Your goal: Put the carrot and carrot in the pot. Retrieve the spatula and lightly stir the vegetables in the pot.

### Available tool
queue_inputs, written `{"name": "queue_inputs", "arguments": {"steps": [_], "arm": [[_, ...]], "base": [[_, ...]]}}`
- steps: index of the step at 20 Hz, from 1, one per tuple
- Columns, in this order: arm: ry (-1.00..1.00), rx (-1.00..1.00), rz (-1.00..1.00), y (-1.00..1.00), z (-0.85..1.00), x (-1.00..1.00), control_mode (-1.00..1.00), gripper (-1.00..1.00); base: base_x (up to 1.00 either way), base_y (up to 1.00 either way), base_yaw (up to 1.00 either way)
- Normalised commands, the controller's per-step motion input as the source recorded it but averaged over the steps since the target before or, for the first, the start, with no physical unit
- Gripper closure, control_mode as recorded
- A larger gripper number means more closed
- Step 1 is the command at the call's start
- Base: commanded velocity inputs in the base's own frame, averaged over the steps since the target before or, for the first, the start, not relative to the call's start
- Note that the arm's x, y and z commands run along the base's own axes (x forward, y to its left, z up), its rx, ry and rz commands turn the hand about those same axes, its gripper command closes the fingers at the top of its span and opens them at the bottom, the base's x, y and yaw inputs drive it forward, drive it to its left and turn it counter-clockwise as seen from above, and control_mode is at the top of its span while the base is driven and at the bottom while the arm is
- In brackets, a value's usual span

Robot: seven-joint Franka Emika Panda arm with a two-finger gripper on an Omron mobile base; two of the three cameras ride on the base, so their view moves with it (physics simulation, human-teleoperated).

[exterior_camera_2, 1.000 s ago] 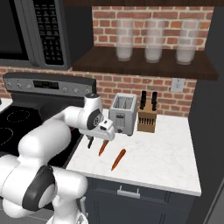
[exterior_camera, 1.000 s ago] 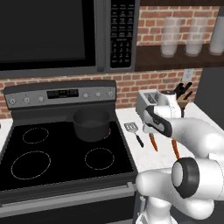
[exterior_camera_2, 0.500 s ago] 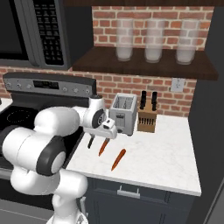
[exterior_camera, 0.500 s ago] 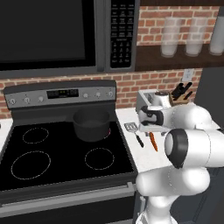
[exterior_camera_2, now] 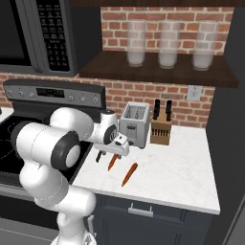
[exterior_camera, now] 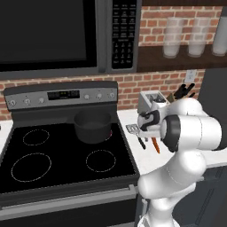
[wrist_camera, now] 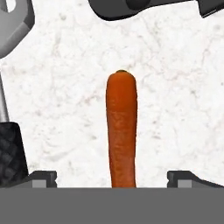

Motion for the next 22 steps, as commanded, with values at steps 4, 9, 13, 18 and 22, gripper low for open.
{"name": "queue_inputs", "arguments": {"steps": [4,9,13,18,22], "arm": [[0.00,0.00,0.00,0.00,-0.31,0.11,-1.00,-1.00],[0.00,0.00,0.00,-0.01,-0.28,0.13,-1.00,-1.00],[0.00,0.00,0.00,0.00,-0.33,0.18,-1.00,1.00],[0.00,0.00,0.00,0.00,-0.28,0.06,-1.00,1.00],[0.00,0.00,0.00,0.00,-0.33,0.00,-1.00,1.00]], "base": [[0.00,0.00,0.00],[0.00,0.00,0.00],[0.00,0.00,0.00],[0.00,0.00,0.00],[0.00,0.00,0.00]]}}
